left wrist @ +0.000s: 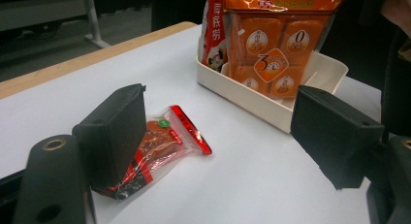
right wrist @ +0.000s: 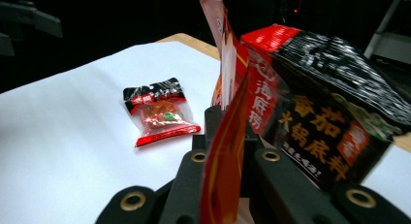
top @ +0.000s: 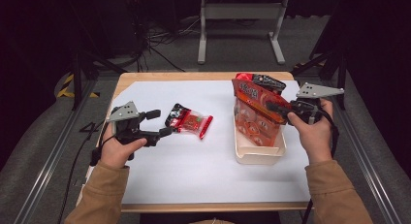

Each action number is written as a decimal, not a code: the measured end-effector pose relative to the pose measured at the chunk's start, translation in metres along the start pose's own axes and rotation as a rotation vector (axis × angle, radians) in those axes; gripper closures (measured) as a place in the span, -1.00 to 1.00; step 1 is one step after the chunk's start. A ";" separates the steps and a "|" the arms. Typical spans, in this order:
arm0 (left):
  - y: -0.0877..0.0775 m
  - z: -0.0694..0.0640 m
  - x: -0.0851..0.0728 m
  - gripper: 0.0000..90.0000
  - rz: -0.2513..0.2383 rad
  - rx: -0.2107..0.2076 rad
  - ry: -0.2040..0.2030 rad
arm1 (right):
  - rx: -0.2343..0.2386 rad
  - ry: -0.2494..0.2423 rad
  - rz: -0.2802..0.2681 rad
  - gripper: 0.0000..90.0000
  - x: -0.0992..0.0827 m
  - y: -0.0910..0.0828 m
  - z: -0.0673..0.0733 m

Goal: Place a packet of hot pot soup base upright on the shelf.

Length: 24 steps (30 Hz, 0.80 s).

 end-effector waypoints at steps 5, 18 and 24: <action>0.002 0.003 -0.001 -0.57 0.003 0.013 -0.009 | -0.017 0.038 -0.011 0.99 -0.006 -0.005 -0.009; 0.012 0.011 -0.007 -0.69 0.028 0.017 -0.031 | -0.059 0.064 0.001 0.96 -0.017 -0.014 -0.018; 0.013 0.016 -0.009 -0.72 0.038 0.034 -0.040 | -0.070 0.071 -0.003 0.81 -0.018 -0.019 -0.018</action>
Point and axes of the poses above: each handheld gripper's, and its own axes: y roughly forward along the jaws, x roughly out of its top, z roughly to its left, the point moved 8 cm from there along y, roughly forward along the jaws, and after that the axes turned 6 degrees about -y, right-handed, at the moved point
